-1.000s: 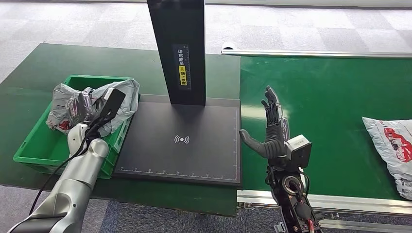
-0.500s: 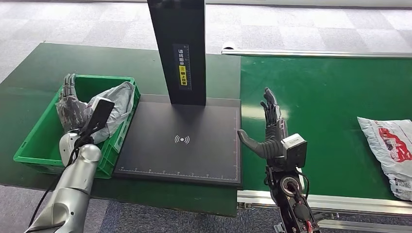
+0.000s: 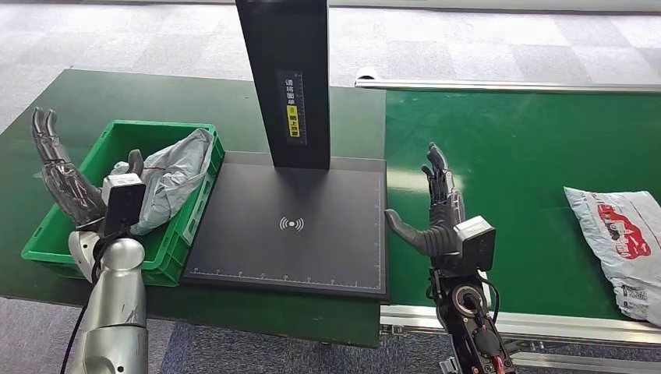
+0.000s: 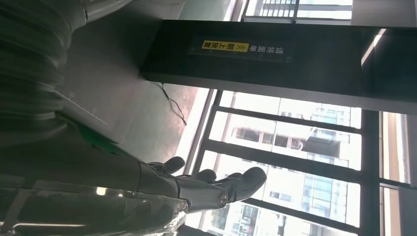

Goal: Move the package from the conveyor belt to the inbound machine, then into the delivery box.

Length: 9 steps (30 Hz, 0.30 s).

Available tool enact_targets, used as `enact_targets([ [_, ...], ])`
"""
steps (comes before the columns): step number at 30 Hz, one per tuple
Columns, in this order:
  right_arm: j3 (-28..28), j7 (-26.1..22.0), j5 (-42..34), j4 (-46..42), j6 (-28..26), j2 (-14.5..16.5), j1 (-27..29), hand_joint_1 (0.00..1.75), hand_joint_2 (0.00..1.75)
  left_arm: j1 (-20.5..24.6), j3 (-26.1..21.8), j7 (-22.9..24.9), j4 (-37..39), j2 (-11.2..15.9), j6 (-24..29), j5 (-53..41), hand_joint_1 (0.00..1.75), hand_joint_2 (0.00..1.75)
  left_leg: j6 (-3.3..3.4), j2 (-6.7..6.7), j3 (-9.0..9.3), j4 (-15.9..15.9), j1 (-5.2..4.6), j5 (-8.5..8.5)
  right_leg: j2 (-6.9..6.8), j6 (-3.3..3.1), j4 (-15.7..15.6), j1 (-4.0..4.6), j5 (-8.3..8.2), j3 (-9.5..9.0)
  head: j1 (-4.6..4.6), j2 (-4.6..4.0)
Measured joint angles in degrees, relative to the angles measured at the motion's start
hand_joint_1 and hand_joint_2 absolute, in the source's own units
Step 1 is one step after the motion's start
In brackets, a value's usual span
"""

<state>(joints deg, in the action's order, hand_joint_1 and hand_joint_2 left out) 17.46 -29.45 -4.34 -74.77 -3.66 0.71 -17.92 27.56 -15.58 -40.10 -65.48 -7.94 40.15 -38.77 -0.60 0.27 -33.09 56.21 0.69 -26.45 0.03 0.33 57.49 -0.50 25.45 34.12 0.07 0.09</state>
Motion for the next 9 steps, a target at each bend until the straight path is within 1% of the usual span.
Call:
enact_targets([
  [2, 0.0, 0.0, -0.1, 0.0, -0.1, -0.2, 0.0, 0.00, 1.75, -1.5, 2.5, 0.0, -2.4, -0.7, -0.6, 2.1, 0.00, 1.75, 0.01, -0.01, -0.01, 0.0, -0.01, -0.01, -0.01, 0.01, 0.0, -0.01, 0.01, 0.00, 0.00, 0.00],
  [4, -0.1, 0.1, -0.6, 0.2, -0.3, -0.5, 0.0, 0.00, 1.75, -2.8, 6.4, 0.7, -4.0, -0.9, -3.0, 7.1, 0.00, 1.75, 0.01, -0.05, -0.03, 0.0, -0.02, -0.02, -0.02, 0.01, 0.0, -0.02, 0.01, -0.01, 0.00, 0.00],
  [6, -0.2, 1.0, -1.7, 0.7, -0.7, -0.7, -0.1, 0.00, 1.75, -4.0, 11.1, 1.4, -5.5, -0.9, -7.3, 13.7, 0.00, 1.75, 0.02, -0.08, -0.05, 0.0, -0.02, -0.02, -0.02, 0.01, 0.0, -0.02, 0.01, -0.01, 0.01, 0.00],
  [8, -0.5, 2.5, -3.0, 1.6, -1.0, -0.9, -0.4, 0.00, 1.75, -4.8, 15.7, 2.0, -6.8, -0.8, -13.2, 19.6, 0.00, 1.75, 0.02, -0.10, -0.05, 0.0, -0.02, -0.02, -0.02, 0.01, 0.0, -0.02, 0.00, -0.03, 0.00, 0.00],
  [9, -0.6, 2.9, -3.3, 1.9, -1.0, -0.9, -0.5, 0.00, 1.75, -5.0, 16.8, 2.1, -7.1, -0.8, -14.8, 21.0, 0.00, 1.75, 0.02, -0.10, -0.05, 0.0, -0.02, -0.02, -0.02, 0.01, 0.0, -0.02, 0.00, -0.03, 0.00, 0.00],
])
